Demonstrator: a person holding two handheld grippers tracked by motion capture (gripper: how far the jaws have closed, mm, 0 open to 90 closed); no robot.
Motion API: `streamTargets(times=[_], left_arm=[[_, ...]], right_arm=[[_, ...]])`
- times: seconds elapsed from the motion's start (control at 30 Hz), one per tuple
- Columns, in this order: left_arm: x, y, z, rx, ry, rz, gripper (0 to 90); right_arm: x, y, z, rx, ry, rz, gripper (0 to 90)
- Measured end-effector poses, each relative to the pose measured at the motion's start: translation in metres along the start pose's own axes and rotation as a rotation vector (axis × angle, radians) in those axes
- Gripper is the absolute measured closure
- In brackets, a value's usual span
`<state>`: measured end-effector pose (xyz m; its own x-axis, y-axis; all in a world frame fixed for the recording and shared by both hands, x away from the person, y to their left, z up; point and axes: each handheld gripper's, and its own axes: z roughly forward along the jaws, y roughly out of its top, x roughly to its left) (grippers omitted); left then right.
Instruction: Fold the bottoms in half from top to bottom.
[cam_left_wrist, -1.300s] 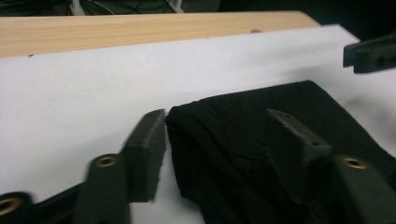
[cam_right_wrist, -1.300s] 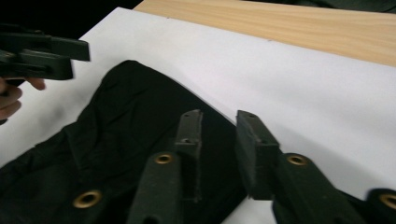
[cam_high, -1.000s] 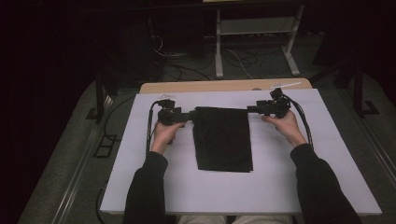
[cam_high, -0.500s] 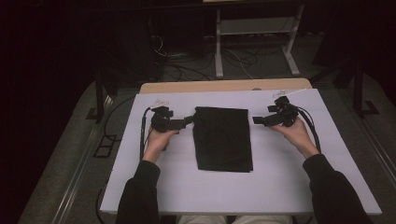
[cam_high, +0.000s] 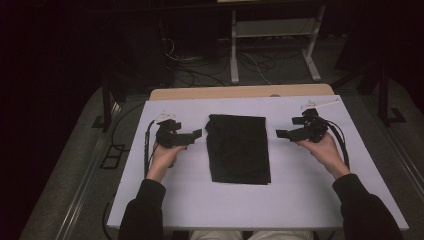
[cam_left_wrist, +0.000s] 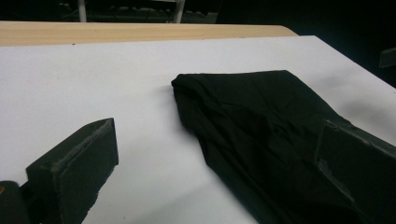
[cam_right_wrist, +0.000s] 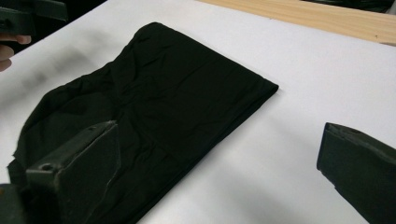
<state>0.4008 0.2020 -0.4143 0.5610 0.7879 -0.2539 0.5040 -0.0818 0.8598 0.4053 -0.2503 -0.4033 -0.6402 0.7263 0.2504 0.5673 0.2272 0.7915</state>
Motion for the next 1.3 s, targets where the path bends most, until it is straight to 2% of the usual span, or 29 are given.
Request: streamTargets(times=[0.13, 0.47, 0.57, 0.7, 0.8, 0.93, 1.03, 1.1, 1.3], left_arm=[[-0.007, -0.002, -0.008, -0.006, -0.005, 0.012, 0.0], [-0.026, -0.013, -0.022, -0.019, -0.057, 0.05, 0.0], [-0.033, -0.015, -0.024, 0.008, -0.058, 0.071, 0.0], [-0.043, -0.017, -0.027, 0.014, -0.082, 0.077, 0.0], [-0.049, -0.02, -0.03, 0.017, -0.093, 0.098, 0.0], [-0.053, -0.025, -0.035, 0.007, -0.109, 0.115, 0.0], [-0.055, -0.031, -0.041, -0.034, -0.09, 0.149, 0.0], [-0.054, -0.034, -0.042, -0.022, -0.118, 0.135, 0.0], [-0.055, -0.044, -0.048, -0.002, -0.13, 0.146, 0.0]], right_arm=[[0.004, -0.005, -0.009, -0.009, -0.011, -0.002, 0.0], [0.01, -0.026, -0.026, -0.018, -0.013, 0.009, 0.0], [0.011, -0.034, -0.03, -0.026, -0.015, 0.016, 0.0], [0.014, -0.04, -0.035, -0.032, -0.016, 0.02, 0.0], [0.019, -0.043, -0.038, -0.033, -0.012, 0.011, 0.0], [0.027, -0.049, -0.043, -0.036, -0.003, -0.004, 0.0], [0.032, -0.054, -0.046, -0.049, -0.006, -0.01, 0.0], [0.034, -0.058, -0.047, -0.06, 0.0, -0.005, 0.0], [0.041, -0.071, -0.047, -0.034, 0.018, -0.011, 0.0]])
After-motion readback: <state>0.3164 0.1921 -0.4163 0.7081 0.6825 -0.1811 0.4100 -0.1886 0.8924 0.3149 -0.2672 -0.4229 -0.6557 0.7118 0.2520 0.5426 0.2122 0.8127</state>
